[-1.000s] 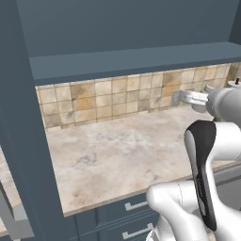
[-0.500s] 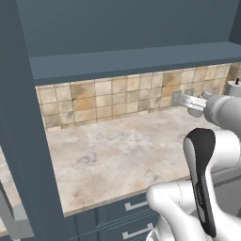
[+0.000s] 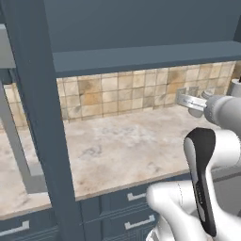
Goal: Move the mayonnaise and shaker from the cabinet to the dining counter.
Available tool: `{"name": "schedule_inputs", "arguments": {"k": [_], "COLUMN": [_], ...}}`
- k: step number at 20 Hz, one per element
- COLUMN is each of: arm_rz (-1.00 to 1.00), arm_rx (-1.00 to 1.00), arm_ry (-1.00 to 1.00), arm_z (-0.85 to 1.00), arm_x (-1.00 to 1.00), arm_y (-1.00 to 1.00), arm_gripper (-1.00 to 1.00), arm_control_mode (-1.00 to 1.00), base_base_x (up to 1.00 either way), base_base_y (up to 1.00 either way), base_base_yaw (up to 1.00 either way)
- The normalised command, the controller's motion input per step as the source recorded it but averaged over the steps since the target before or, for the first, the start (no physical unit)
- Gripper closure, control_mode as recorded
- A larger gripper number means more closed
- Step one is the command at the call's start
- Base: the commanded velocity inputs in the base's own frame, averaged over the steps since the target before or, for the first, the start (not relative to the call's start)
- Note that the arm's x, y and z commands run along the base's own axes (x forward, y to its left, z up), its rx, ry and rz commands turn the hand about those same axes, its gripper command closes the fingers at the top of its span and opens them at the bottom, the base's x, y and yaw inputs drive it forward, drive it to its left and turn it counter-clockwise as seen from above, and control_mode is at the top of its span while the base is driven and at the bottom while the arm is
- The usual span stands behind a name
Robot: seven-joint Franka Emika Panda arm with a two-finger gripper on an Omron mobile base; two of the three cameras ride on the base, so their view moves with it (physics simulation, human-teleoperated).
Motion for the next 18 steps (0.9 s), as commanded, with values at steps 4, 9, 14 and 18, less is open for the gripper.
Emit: {"name": "schedule_inputs", "arguments": {"k": [4, 9, 14, 18], "arm_rz": [0.00, 0.00, 0.00, 0.00], "arm_rx": [0.00, 0.00, 0.00, 0.00], "arm_ry": [0.00, 0.00, 0.00, 0.00], "arm_z": [0.00, 0.00, 0.00, 0.00], "arm_x": [0.00, 0.00, 0.00, 0.00], "arm_y": [0.00, 0.00, 0.00, 0.00], "arm_gripper": [1.00, 1.00, 1.00, 1.00], "arm_control_mode": [1.00, 1.00, 1.00, 1.00], "base_base_x": [-1.00, -0.98, -1.00, -1.00], "base_base_y": [0.61, 0.71, 0.06, 0.00], "base_base_yaw": [0.42, 0.60, 0.64, 0.55]}}
